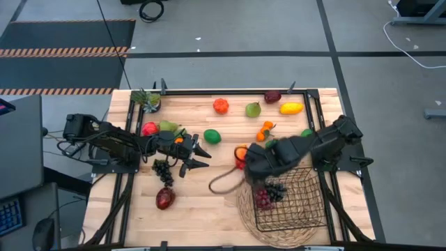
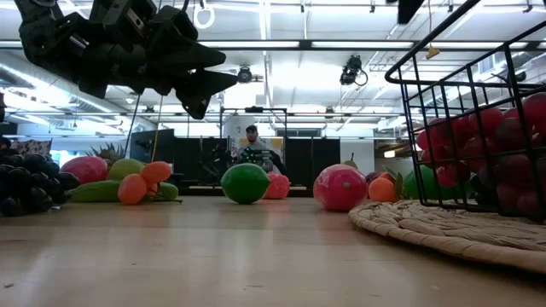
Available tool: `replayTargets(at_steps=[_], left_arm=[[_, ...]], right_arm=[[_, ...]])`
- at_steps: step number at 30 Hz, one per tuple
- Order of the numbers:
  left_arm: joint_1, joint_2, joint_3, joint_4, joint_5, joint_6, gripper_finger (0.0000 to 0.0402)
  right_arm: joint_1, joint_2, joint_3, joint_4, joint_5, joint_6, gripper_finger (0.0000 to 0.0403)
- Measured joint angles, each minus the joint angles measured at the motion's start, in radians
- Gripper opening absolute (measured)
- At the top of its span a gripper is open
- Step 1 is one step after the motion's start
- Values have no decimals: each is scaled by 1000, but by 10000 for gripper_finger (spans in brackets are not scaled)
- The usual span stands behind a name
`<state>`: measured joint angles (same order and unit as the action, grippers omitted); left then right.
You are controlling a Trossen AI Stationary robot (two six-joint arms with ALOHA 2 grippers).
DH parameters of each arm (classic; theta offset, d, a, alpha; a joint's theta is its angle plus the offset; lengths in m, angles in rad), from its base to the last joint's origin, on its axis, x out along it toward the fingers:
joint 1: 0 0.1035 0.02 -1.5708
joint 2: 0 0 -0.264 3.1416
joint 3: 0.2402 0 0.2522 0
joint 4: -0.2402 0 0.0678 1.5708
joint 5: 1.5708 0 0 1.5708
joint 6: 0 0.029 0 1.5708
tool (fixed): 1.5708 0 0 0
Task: Build produce basket
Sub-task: Put the right green pear into the black wire basket
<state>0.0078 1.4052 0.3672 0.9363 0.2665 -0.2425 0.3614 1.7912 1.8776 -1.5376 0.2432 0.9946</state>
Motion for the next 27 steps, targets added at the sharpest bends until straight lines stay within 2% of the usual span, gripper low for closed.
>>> replayTargets(at_steps=[4, 10, 15, 22, 27], left_arm=[[0, 0, 0, 0, 0, -1, 189], [0, 0, 0, -13, 0, 0, 190], [0, 0, 0, -37, 0, 1, 190], [0, 0, 0, -46, 0, 1, 190], [0, 0, 0, -53, 0, 0, 190]], right_arm=[[-102, 0, -4, 8, -1, -87, 256], [-259, 6, -7, 12, -5, -253, 246], [-401, 7, -43, -6, -9, -294, 240], [-573, 6, -171, 47, -88, -392, 245], [-668, 8, -257, 128, -65, -465, 247]])
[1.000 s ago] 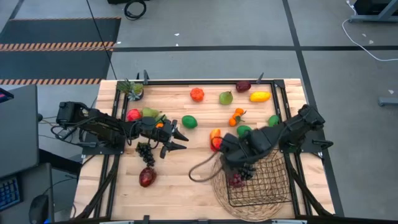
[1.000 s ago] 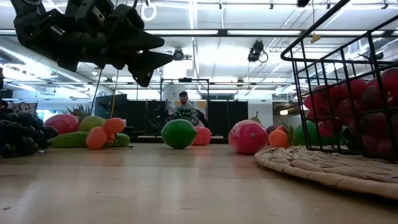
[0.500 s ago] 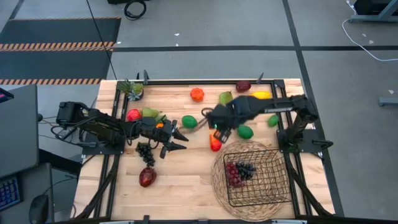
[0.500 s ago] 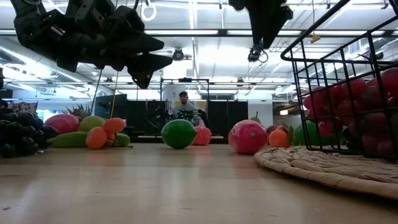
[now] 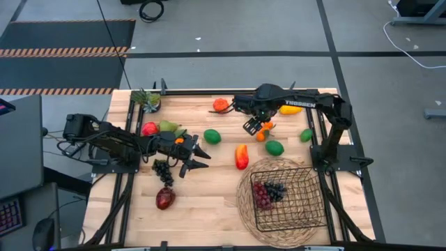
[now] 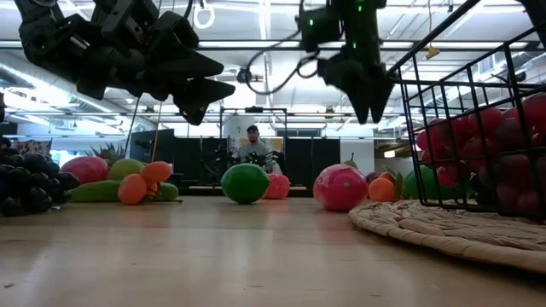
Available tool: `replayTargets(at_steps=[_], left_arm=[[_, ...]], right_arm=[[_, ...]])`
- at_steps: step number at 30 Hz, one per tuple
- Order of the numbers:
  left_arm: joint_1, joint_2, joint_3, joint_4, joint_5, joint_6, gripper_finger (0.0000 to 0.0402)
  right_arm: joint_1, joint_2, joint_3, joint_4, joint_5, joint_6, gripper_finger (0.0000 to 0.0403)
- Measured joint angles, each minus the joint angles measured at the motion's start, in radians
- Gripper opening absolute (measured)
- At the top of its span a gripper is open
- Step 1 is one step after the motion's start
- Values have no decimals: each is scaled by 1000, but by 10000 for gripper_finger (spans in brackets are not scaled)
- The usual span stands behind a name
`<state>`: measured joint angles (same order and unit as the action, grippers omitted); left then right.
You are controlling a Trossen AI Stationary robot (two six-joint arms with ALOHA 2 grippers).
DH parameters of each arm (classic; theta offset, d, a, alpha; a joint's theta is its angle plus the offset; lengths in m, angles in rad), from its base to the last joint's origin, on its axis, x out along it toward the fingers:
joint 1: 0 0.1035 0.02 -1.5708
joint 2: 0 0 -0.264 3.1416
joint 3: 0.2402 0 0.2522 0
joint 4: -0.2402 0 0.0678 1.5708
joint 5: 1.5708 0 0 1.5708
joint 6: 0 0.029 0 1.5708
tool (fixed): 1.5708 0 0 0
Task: Build produce basket
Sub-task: Put the right green pear into the black wire basket
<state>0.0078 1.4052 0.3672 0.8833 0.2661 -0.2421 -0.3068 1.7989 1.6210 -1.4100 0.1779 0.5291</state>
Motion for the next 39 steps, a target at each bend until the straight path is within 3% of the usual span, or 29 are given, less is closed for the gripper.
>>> replayTargets(at_steps=[5, 10, 23, 39], left_arm=[[0, 0, 0, 1, 0, 1, 190], [0, 0, 0, 0, 0, 0, 190], [-1, 0, 0, -14, -5, -1, 190], [-1, 0, 0, -17, -30, -1, 190]], right_arm=[[-70, 0, -11, 167, 101, -87, 247], [-152, 8, -11, 283, 54, -130, 239], [-316, 49, -11, 296, -28, -165, 191], [-342, 50, -83, 334, -102, -173, 190]])
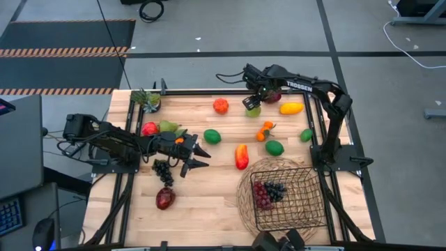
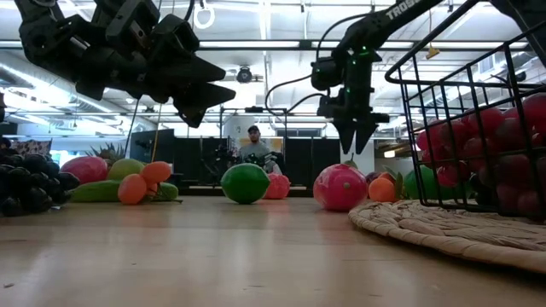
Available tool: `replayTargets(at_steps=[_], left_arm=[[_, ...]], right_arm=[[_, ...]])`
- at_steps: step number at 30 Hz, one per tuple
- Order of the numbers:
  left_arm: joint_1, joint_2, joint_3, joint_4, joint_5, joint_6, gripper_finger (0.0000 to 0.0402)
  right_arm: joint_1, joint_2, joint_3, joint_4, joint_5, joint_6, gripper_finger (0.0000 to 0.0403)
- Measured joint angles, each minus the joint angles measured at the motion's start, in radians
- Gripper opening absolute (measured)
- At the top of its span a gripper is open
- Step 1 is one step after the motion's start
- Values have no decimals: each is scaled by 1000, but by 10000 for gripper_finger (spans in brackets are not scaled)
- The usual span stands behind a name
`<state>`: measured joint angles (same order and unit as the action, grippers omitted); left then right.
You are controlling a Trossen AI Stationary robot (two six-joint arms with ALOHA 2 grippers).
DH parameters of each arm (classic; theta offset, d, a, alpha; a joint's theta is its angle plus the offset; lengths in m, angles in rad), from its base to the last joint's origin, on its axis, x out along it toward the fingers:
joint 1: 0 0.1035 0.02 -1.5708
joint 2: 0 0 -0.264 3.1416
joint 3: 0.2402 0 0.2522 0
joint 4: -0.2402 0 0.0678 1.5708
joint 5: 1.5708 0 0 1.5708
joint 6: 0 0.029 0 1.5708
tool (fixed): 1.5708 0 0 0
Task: Build produce basket
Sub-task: Put the right green pear into the black wire basket
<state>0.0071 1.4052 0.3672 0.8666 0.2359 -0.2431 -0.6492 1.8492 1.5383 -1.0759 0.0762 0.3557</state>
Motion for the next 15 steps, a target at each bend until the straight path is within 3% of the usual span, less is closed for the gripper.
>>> replayTargets(at_steps=[15], left_arm=[[0, 0, 0, -13, -14, 0, 190]], right_arm=[[-3, 0, -19, 68, 7, -23, 171]])
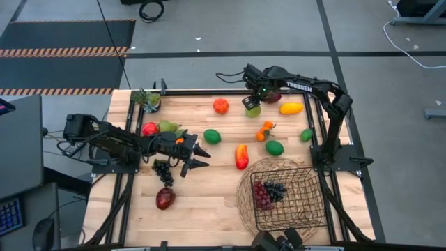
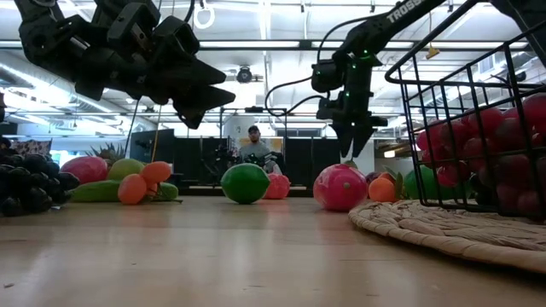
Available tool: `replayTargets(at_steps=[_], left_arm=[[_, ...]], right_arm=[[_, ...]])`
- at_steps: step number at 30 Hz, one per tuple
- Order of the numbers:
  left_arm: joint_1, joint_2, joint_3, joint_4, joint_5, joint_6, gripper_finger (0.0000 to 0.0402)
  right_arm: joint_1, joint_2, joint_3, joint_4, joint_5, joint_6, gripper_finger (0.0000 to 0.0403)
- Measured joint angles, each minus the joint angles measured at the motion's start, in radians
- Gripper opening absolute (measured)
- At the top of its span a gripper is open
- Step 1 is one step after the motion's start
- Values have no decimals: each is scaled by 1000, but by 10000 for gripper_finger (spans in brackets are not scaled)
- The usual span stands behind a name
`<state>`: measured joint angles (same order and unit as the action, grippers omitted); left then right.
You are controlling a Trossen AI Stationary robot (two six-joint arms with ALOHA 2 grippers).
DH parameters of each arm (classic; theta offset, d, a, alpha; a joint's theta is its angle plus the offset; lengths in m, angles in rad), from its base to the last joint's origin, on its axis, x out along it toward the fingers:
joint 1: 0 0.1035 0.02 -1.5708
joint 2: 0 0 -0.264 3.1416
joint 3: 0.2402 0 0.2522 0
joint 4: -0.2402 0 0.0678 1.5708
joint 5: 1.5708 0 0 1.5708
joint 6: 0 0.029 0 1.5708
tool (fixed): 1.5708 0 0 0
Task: Build produce basket
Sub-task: Put the right green pear into the black wire basket
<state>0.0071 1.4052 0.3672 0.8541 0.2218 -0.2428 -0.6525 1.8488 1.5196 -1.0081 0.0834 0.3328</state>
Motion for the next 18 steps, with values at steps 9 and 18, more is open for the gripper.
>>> replayTargets(at_steps=[9, 18], left_arm=[[0, 0, 0, -11, 0, -1, 190], [0, 0, 0, -12, 0, -8, 190]], right_arm=[[0, 0, 0, -3, -4, 2, 127], [-6, 0, 0, -25, -7, 10, 78]])
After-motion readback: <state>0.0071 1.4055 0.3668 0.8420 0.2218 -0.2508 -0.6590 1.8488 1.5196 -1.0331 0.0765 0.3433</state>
